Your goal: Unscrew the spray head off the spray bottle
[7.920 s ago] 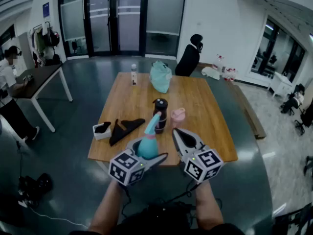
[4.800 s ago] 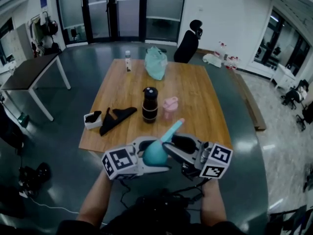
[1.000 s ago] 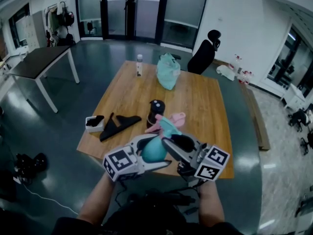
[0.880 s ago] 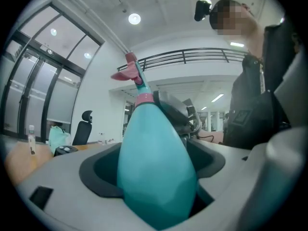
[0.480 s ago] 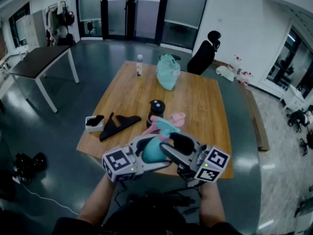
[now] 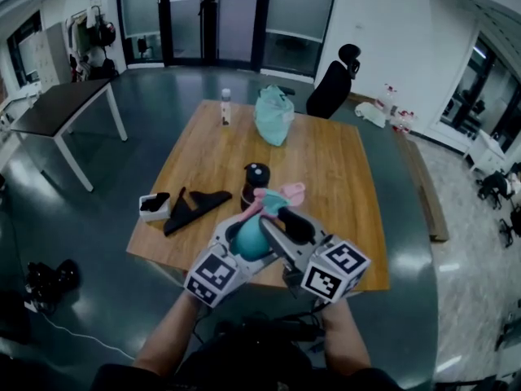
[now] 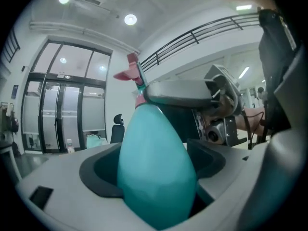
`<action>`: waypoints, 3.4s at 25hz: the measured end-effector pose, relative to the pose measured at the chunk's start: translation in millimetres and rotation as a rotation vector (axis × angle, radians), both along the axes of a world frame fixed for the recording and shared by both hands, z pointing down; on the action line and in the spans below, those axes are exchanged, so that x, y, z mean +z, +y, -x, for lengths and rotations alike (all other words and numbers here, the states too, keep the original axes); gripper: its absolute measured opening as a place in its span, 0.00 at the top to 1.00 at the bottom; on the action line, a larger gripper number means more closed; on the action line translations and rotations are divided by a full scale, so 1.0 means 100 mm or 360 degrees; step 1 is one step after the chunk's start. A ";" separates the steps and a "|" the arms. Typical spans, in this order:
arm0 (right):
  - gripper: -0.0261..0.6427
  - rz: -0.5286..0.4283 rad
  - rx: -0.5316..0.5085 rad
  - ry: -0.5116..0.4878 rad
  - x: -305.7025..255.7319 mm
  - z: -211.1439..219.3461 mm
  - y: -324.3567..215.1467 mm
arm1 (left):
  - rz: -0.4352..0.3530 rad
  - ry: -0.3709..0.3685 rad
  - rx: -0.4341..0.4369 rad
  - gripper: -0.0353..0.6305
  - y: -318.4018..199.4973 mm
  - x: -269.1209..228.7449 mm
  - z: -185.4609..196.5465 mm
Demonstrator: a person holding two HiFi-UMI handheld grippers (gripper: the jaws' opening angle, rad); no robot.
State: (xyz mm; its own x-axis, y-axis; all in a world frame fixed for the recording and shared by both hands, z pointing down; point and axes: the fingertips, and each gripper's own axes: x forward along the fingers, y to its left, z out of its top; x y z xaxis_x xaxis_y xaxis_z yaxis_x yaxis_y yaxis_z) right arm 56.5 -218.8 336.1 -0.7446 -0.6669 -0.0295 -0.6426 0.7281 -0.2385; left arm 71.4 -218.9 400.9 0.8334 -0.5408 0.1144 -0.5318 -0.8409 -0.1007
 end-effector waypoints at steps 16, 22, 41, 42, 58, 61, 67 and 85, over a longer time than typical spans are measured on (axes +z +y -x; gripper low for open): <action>0.75 -0.0054 -0.0353 -0.0088 -0.12 0.05 0.21 | 0.0132 0.0148 0.0430 0.32 0.33 -0.11 -0.05; 0.75 -0.0126 -0.0611 -0.0138 -0.22 0.05 0.39 | 0.0136 0.0243 0.0660 0.32 0.52 -0.20 -0.08; 0.71 -0.0184 -0.0249 -0.0147 -0.36 -0.16 0.25 | 0.0034 0.0212 0.0031 0.32 -0.09 -0.12 0.17; 0.71 -0.0192 -0.0246 -0.0094 -0.35 -0.11 0.26 | 0.0034 0.0212 0.0025 0.32 -0.09 -0.12 0.16; 0.71 -0.0195 -0.0121 0.0074 -0.22 -0.22 0.13 | 0.0035 0.0300 0.0054 0.32 -0.05 -0.18 0.23; 0.71 -0.0209 -0.0079 0.0090 -0.25 -0.28 0.09 | 0.0027 0.0285 0.0034 0.32 -0.07 -0.19 0.23; 0.82 -0.0315 -0.0035 0.0093 -0.47 -0.20 0.20 | -0.0031 0.0184 -0.0113 0.32 -0.17 -0.14 0.23; 0.77 -0.0048 0.0049 0.0202 -0.11 0.08 0.01 | -0.0068 0.0121 -0.0184 0.32 -0.12 -0.11 0.10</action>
State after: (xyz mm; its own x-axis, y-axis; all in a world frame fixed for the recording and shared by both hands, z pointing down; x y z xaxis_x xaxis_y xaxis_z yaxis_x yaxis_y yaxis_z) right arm 48.9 -217.8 324.7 -0.7230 -0.6895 0.0431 -0.6883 0.7134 -0.1320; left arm 61.2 -231.0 389.5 0.7707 -0.6366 0.0283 -0.6322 -0.7695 -0.0906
